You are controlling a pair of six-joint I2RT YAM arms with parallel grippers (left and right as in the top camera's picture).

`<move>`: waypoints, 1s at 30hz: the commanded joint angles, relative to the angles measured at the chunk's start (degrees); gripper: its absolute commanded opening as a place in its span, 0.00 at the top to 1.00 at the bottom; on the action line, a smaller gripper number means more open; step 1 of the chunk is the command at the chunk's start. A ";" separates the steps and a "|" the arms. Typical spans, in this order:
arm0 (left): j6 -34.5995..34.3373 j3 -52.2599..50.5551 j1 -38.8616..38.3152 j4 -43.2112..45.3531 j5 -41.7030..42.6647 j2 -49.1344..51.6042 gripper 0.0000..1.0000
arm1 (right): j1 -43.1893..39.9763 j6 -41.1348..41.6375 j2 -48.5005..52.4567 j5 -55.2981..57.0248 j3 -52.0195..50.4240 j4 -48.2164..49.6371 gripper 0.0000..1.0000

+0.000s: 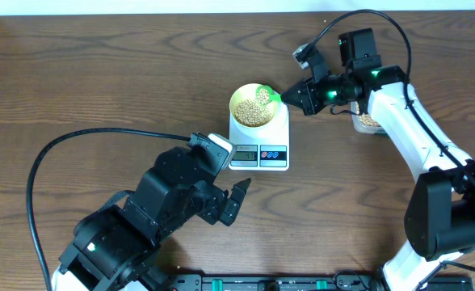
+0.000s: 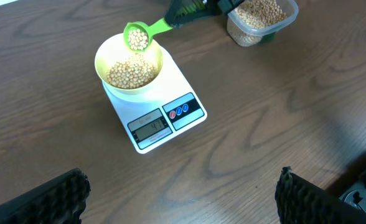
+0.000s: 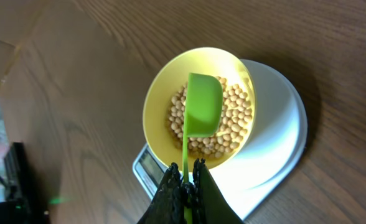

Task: Scoop item into bowl and weigh 50g on scale
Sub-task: 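Tip scoop with right gripper to pour beans into the bowl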

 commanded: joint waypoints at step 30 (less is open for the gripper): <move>-0.11 0.42 0.15 0.04 -0.13 -0.04 0.02 | 5.64 -2.89 0.20 8.35 2.29 -2.86 0.99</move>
